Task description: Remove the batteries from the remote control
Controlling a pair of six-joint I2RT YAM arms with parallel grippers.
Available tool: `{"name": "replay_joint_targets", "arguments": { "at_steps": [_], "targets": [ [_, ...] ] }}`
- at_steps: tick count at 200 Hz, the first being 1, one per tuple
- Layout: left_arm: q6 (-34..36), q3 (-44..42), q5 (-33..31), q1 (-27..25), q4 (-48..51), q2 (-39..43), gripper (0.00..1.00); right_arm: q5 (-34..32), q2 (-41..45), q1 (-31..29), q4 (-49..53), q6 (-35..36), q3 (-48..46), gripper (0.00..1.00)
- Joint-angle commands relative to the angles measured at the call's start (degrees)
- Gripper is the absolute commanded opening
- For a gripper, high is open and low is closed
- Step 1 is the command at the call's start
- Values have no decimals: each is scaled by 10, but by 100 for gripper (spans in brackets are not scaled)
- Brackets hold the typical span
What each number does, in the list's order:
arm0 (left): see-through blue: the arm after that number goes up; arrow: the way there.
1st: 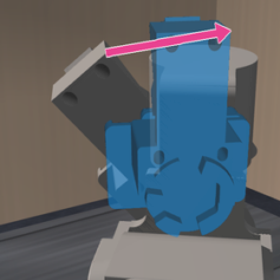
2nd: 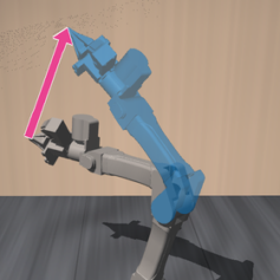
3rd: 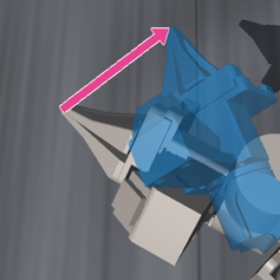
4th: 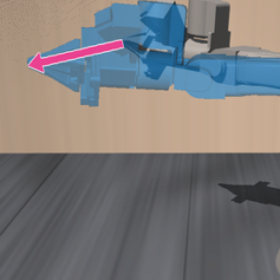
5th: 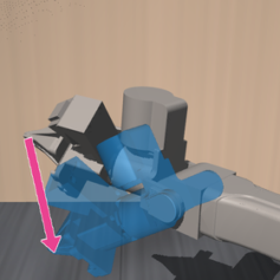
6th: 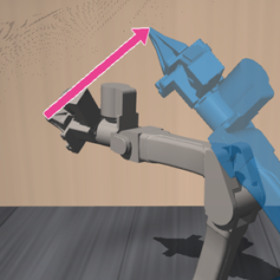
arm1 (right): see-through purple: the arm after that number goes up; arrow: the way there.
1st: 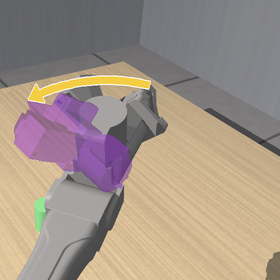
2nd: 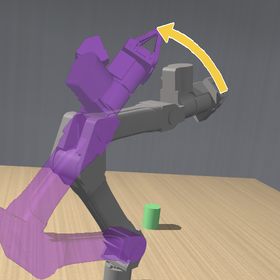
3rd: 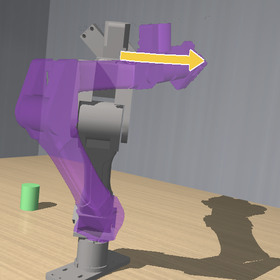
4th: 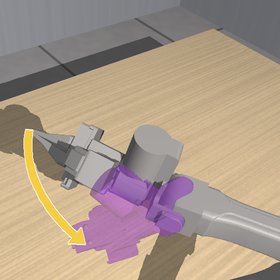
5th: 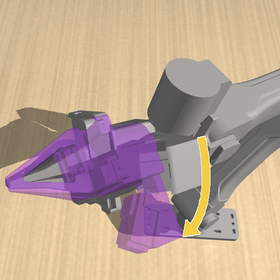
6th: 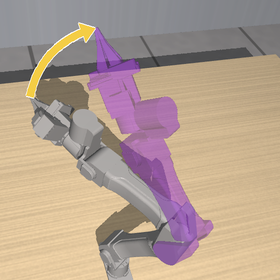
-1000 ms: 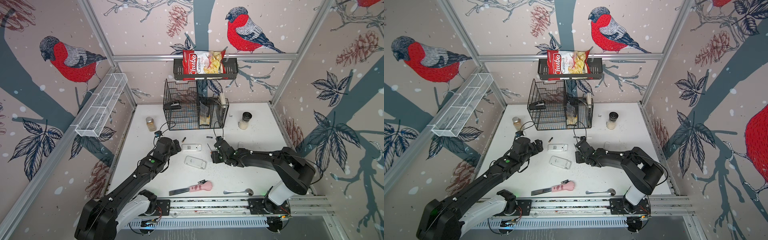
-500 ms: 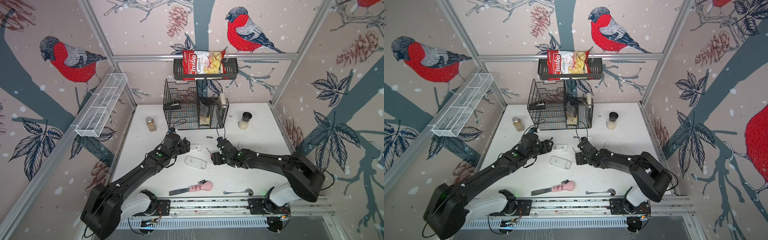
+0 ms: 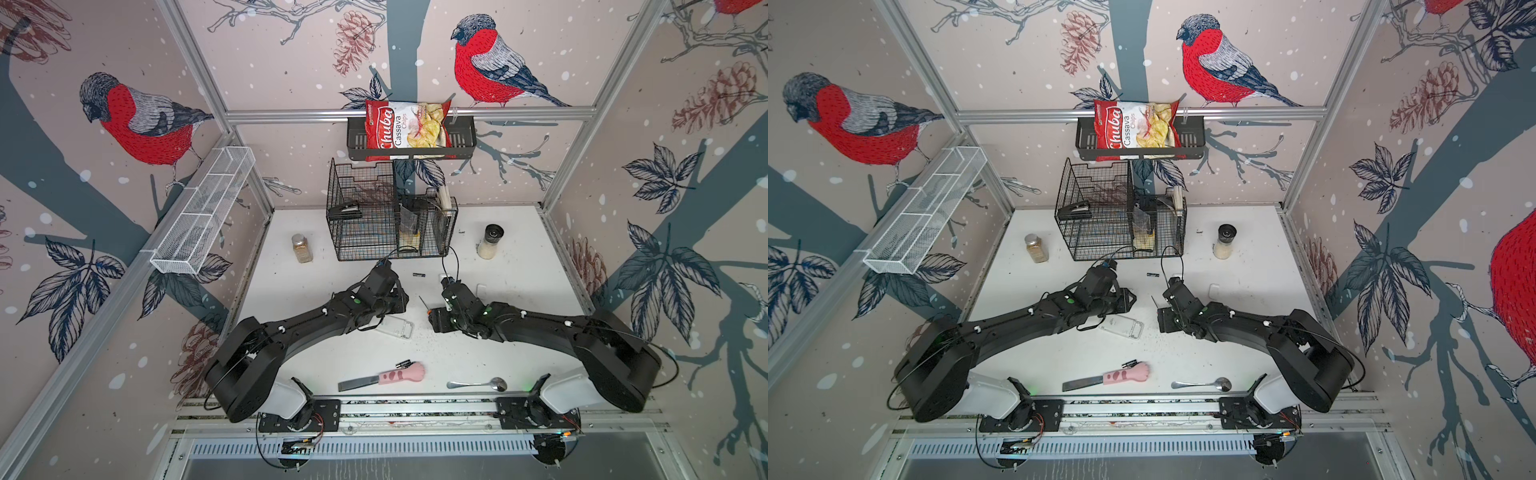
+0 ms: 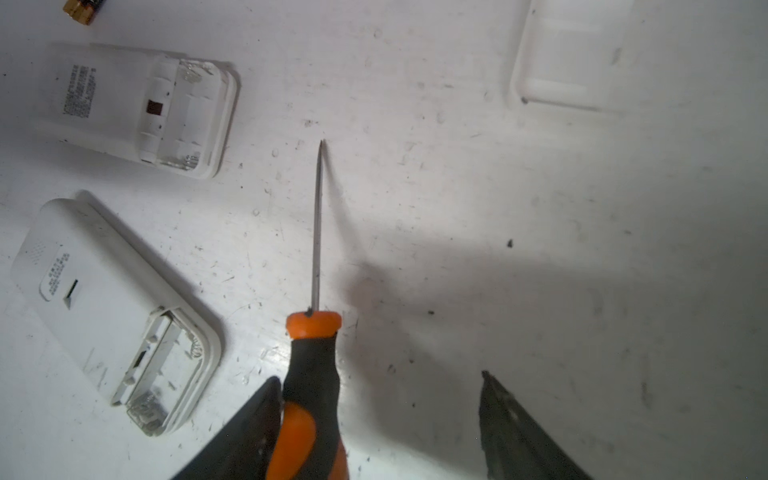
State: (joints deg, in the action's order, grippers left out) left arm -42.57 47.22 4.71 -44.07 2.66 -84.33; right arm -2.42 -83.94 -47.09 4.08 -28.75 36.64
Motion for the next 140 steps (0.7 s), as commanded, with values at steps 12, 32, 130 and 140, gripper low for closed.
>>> {"name": "replay_joint_targets", "arguments": {
  "at_steps": [12,32,130,140],
  "targets": [
    [-28,14,50,-15,-99,-38,20,11,2,4,-29,-8,-9,74],
    [-38,21,71,-22,-129,-65,7,15,2,8,-36,-10,-15,74],
    [-73,8,95,-38,-194,-128,0,36,11,24,-54,-15,-30,74],
    [-72,8,92,-38,-191,-128,0,36,12,24,-53,-15,-30,73]
  ]
}}
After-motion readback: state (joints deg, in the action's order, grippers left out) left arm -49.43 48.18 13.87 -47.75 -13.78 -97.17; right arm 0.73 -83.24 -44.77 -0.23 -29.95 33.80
